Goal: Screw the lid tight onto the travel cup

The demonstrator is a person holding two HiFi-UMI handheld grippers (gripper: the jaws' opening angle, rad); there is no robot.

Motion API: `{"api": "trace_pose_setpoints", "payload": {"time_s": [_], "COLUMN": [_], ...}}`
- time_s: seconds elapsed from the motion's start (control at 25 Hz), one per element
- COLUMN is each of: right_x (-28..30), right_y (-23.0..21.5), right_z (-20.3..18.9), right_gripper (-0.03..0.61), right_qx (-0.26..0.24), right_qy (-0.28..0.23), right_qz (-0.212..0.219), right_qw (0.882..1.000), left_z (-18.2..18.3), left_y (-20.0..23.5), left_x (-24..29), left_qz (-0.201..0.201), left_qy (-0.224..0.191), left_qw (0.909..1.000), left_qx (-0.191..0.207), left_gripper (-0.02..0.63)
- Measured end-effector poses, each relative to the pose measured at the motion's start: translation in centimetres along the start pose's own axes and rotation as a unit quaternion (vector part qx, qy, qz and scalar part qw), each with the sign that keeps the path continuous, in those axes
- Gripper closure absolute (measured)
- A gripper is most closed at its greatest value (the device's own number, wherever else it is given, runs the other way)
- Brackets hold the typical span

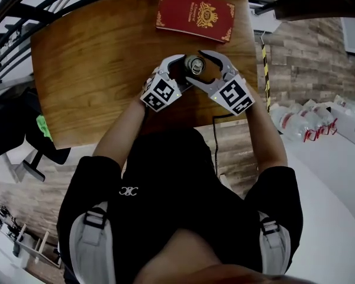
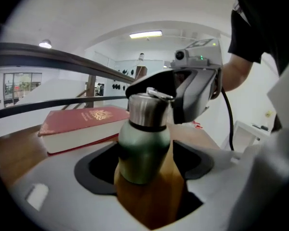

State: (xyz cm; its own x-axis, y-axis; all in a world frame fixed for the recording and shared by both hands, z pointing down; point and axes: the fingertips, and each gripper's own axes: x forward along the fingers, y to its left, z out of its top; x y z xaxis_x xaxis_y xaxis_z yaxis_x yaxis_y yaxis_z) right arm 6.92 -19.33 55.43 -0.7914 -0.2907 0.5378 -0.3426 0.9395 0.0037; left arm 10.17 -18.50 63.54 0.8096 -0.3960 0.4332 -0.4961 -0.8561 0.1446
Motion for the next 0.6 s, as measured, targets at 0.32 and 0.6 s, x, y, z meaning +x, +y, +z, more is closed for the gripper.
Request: {"api": "trace_pose_setpoints", "payload": {"time_s": [0.32,0.6], "right_x": [2.1,2.8], "right_y": [1.4,2.2], "right_z": [-1.6,-3.4], "right_gripper": [0.27,0.272], "right_qx": [-0.087,-0.181], "right_qy": [0.096,0.191], "right_qz": [0.11,0.191], "right_qw": [0.985,0.946], "left_z": [-0.5,-0.3], "left_y": [0.2,0.0], "left_x": [0.1,0.2], "left_qz": [-0.049,-0.087], "left_qy": [0.001,-0.005], "left_qw": [0.9982,0.9942], "left_qx": [0.035,0.064], "left_gripper": [0.229,0.232]}}
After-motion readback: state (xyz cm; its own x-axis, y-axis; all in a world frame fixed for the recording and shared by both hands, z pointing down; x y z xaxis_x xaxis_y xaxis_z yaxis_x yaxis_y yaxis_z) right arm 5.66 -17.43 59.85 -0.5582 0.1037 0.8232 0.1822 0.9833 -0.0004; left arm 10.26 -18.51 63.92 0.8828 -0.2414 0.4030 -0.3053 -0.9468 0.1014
